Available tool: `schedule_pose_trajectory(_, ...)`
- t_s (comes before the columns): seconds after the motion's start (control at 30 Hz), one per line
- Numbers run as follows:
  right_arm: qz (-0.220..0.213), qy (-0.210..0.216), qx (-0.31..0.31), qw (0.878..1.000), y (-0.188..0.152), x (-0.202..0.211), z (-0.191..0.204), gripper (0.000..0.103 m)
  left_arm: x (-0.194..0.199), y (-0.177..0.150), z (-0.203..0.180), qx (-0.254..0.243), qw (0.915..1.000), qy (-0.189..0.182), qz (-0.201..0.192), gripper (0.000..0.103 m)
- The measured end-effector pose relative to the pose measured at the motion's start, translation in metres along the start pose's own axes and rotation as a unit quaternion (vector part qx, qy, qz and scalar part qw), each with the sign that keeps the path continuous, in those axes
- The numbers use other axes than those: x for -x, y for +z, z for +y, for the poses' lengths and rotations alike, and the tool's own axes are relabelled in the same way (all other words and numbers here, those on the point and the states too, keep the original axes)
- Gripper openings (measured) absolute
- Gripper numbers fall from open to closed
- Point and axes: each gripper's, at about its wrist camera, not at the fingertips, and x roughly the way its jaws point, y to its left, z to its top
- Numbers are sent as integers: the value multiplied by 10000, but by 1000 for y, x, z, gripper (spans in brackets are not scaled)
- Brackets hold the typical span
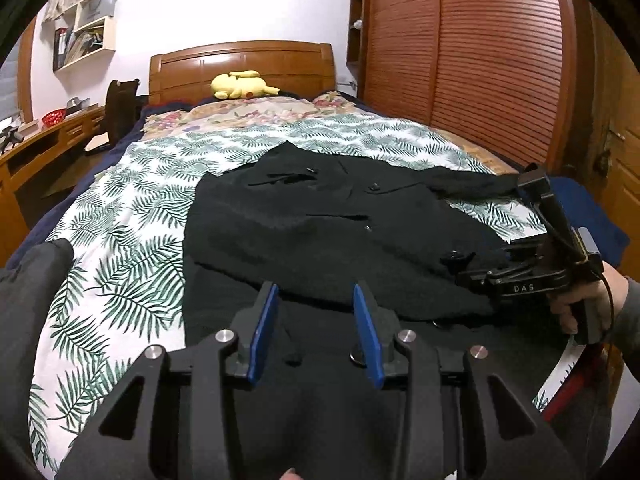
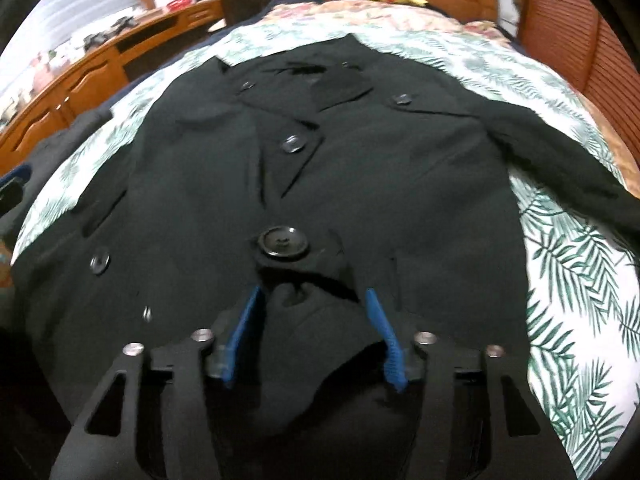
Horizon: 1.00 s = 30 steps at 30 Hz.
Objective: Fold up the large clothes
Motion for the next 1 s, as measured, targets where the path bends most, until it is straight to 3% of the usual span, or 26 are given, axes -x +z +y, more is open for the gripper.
schedule_pose_trajectory(0.07,-40,-54,187,9998,-3,3,6,23,-2,0,-3,-51,10000,-2,19,38)
schedule_pose_trajectory(0.17,-262,-68,287,9992,-3,16,8,9,-2,0,-7,-109,9999,-29,22,38)
schedule_pose_trajectory(0.33,-795,-352,329,9957,2,49,5,7,-4,-1,-11,-152,9999,-24,50,38)
schedule_pose_trajectory(0.53,-1224,-1027,85,9871,8,87,-18,5,-5,-1,-12,-160,9998,-46,66,38)
schedule_pose_trajectory(0.6,-1129,-1108,-42,9874,7,90,-27,5,-6,-1,-13,-159,9998,-51,61,38)
schedule_pose_trajectory(0.77,-424,-982,-99,9942,-8,70,-32,6,-6,-1,-13,-170,9998,-52,55,39)
schedule_pose_trajectory(0.83,-368,-955,-98,9947,-14,67,-32,6,-6,-1,-13,-166,9998,-43,50,39)
schedule_pose_trajectory(0.9,-353,-1007,-94,9942,-17,66,-32,14,-6,-1,-13,-159,9998,-47,52,39)
schedule_pose_trajectory(0.97,-385,-1252,5,9914,-17,66,-31,42,-5,0,-15,-166,9998,-54,43,39)
schedule_pose_trajectory(1.0,-462,-1330,37,9900,-17,67,-32,51,-4,1,-16,-172,9998,-64,41,39)
